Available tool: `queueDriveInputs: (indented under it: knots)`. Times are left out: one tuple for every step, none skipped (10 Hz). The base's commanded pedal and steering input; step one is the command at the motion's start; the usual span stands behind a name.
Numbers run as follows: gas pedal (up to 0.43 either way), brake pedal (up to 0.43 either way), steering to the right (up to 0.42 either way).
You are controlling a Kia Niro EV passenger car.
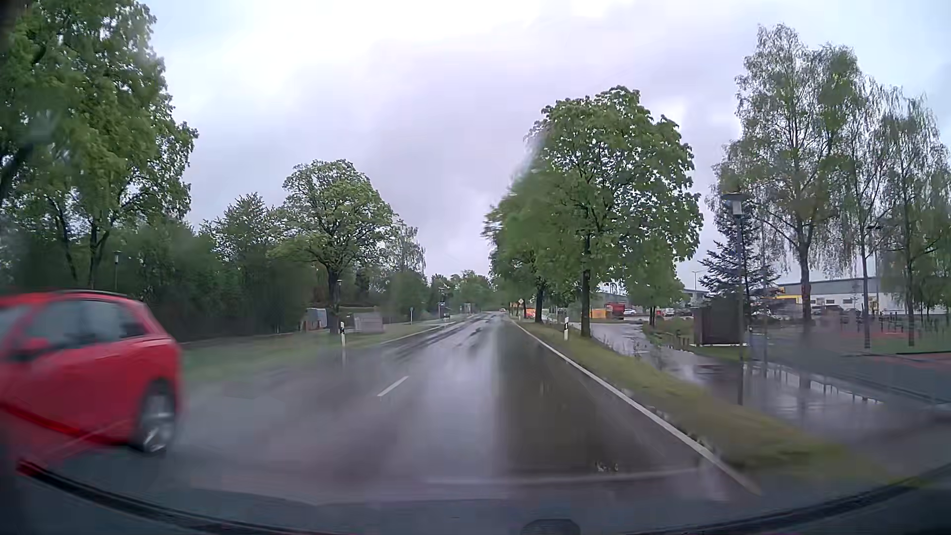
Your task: Follow the waypoints while adhering to traffic rules and regulations
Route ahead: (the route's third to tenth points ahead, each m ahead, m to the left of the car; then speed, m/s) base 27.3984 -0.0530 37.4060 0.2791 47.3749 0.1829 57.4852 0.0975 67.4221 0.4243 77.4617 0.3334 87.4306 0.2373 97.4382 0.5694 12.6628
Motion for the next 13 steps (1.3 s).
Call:
queueDriveInputs:
  knots:
    - [0.15,0.0,-0.007]
    - [0.15,0.0,-0.007]
    - [0.15,0.0,-0.006]
    - [0.15,0.0,-0.006]
    - [0.15,0.0,-0.006]
    - [0.15,0.0,-0.005]
    - [0.15,0.0,-0.005]
    - [0.15,0.0,-0.004]
    - [0.15,0.0,-0.004]
    - [0.15,0.0,-0.004]
    - [0.15,0.0,-0.004]
    - [0.15,0.0,-0.004]
    - [0.15,0.0,-0.004]
